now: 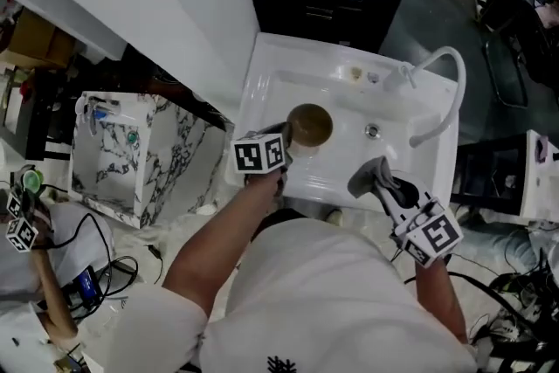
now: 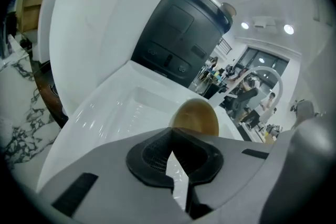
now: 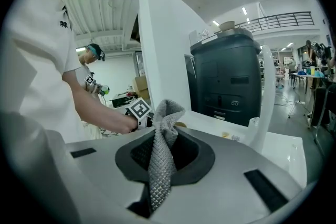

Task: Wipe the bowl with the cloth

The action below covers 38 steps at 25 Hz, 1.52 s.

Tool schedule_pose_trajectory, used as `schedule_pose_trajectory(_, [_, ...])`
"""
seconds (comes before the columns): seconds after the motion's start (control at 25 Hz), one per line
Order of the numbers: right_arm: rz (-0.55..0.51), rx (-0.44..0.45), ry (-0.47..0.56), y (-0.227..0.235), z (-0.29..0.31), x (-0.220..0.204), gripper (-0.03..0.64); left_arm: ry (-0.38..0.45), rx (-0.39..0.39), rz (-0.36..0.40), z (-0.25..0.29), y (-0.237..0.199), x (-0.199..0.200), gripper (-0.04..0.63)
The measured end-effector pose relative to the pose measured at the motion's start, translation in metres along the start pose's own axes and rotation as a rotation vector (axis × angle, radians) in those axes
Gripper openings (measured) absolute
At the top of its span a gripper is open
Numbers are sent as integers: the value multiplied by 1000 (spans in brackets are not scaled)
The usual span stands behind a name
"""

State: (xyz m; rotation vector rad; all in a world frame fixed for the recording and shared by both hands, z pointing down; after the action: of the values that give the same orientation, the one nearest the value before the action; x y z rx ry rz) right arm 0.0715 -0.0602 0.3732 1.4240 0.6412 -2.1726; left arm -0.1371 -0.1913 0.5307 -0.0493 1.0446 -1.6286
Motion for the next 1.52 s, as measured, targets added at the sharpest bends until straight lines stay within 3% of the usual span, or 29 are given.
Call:
schedule_pose_trajectory(0.44, [-69, 88, 86, -4, 34, 20, 29, 68, -15, -56, -69, 36, -30, 9])
schedule_pose_trajectory(0.72, [-93, 68, 82, -2, 37, 18, 29, 66, -28, -81, -79, 60, -53, 9])
schedule_pose_trajectory(1.08, [-196, -39, -35, 1, 56, -4, 29, -2, -7, -47, -75, 80, -66, 9])
schedule_pose_trajectory(1.52, [-397, -70, -246, -7, 90, -23, 29, -82, -55, -46, -62, 104, -70, 9])
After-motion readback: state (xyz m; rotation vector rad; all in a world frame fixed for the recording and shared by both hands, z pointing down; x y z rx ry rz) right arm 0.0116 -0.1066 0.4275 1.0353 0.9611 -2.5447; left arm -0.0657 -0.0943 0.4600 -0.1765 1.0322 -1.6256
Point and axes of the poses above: the fingertips, and each gripper's own axes: z forward along the fingers, y to its right, x out of its top, the point moved 3 cm from there along -z, backward along the fingers, and after that the axes turned 15 degrees about -z, right-handed, at the moved point
